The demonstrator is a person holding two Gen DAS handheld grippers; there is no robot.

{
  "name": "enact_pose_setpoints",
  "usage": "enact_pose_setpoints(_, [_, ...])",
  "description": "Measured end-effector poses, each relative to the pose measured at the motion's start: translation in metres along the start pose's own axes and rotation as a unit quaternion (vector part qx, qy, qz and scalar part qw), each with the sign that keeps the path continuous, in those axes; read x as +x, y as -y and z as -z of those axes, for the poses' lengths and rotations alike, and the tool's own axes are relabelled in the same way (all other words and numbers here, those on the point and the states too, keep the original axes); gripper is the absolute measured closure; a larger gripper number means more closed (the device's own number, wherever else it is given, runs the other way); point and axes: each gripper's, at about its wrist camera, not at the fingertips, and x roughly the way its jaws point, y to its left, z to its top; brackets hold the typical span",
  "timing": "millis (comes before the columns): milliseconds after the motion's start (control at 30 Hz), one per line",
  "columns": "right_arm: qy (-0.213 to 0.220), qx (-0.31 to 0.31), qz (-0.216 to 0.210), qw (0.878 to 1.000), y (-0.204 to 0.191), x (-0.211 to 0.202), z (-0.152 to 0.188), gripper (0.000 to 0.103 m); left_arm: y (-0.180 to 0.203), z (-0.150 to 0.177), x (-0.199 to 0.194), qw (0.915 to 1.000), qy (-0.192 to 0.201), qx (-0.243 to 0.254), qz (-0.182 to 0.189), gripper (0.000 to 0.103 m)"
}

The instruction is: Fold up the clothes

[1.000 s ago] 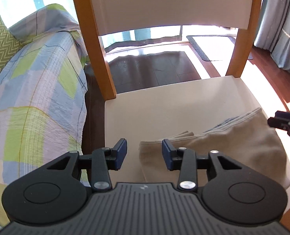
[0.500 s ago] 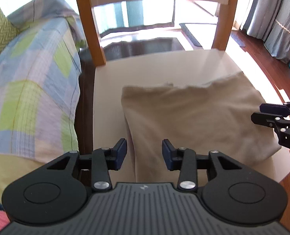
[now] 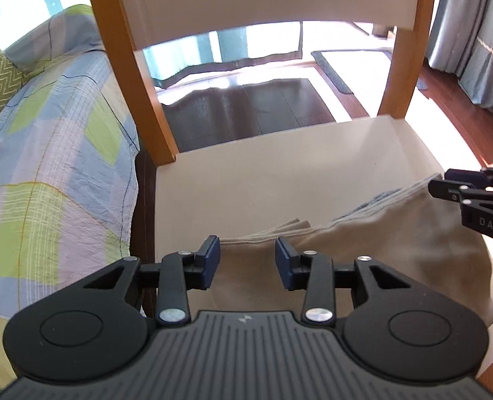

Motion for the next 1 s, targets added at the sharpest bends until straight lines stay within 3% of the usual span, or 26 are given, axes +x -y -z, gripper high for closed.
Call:
enact_pose_setpoints(167, [-0.007, -0.003, -0.049, 0.999, -0.019, -0.053, 0.036, 0.082, 0.000, 0.040, -0.023, 0.9990, -0.036, -0.027, 0.002, 0.058])
enact_pose_setpoints(333, [-0.064, -0.026, -0.054, 0.996, -0.043, -0.026, 0.074, 0.081, 0.004, 0.070, 0.007, 0.9970, -0.069, -0.028, -0.022, 0.055])
enact_pose_setpoints(467, [-0.061, -0.003, -0.054, 0.997, -0.038, -0.019, 0.066, 0.078, 0.003, 0.057, 0.004, 0.9956, -0.075, -0.048, -0.031, 0.056])
enact_pose_setpoints(633, [-0.064, 0.033, -0.045, 0.996, -0.028, -0.046, 0.055, 0.059, 0.006, 0.047, -0.019, 0.9931, -0.088, -0.069, -0.036, 0.048])
enact_pose_setpoints(700, [-0.066, 0.057, -0.037, 0.995, -0.024, -0.063, 0.056, 0.039, 0.008, 0.045, -0.030, 0.9922, -0.092, -0.075, -0.037, 0.047])
enact_pose_setpoints(1000, [-0.068, 0.126, -0.028, 0.989, -0.022, -0.093, 0.071, 0.015, 0.011, 0.057, -0.057, 0.9900, -0.095, -0.104, -0.015, 0.043])
